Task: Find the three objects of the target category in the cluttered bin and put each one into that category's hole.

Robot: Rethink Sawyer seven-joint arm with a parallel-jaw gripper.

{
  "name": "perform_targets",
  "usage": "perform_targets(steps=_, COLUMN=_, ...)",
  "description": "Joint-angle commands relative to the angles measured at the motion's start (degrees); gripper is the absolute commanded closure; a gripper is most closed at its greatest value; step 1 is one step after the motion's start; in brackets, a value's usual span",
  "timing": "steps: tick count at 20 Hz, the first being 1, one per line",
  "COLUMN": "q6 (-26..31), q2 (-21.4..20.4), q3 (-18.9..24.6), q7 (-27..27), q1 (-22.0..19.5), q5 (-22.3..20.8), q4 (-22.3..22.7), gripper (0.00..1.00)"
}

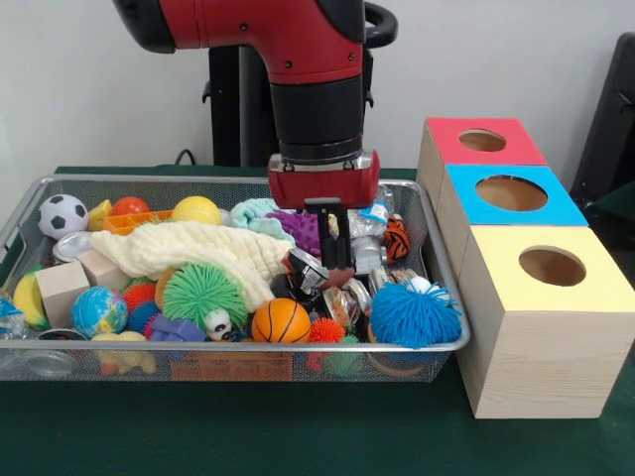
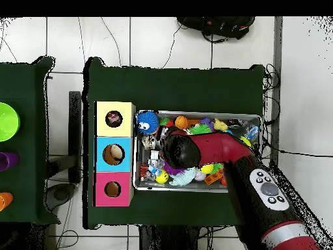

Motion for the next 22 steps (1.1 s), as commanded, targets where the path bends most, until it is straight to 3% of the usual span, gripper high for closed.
perform_targets(steps=1, q6=-3.5, q2=-4.9, q3=2.0, q7=-2.9, q1=-4.5, q5=-4.2, q4=13.3, gripper=1.0)
perform_targets(steps=7, q6=-1.5, q2=-8.9, q3=4.0, q7=-4.1, q1=-6.1, q5=-3.1, q4=16.3, gripper=1.0)
perform_targets(steps=10, q6=-2.6, q2=-6.7, q3=2.7, q7=-3.5, q1=-5.0, q5=-4.6, q4=14.1, gripper=1.0)
perform_targets(steps=15, q6=-6.8, q2=5.3, q3=-2.9, q7=-2.7, q1=-1.3, q5=-11.2, q4=2.4, gripper=1.0)
perform_targets(steps=19, q6=-8.2, q2=9.0, q3=-5.8, q7=-1.7, q1=0.4, q5=-14.6, q4=-2.4, gripper=1.0)
perform_targets(steps=22, q6=-8.7, q2=11.1, q3=-5.4, q7=-3.0, q1=-0.7, q5=-16.4, q4=-4.7, gripper=1.0)
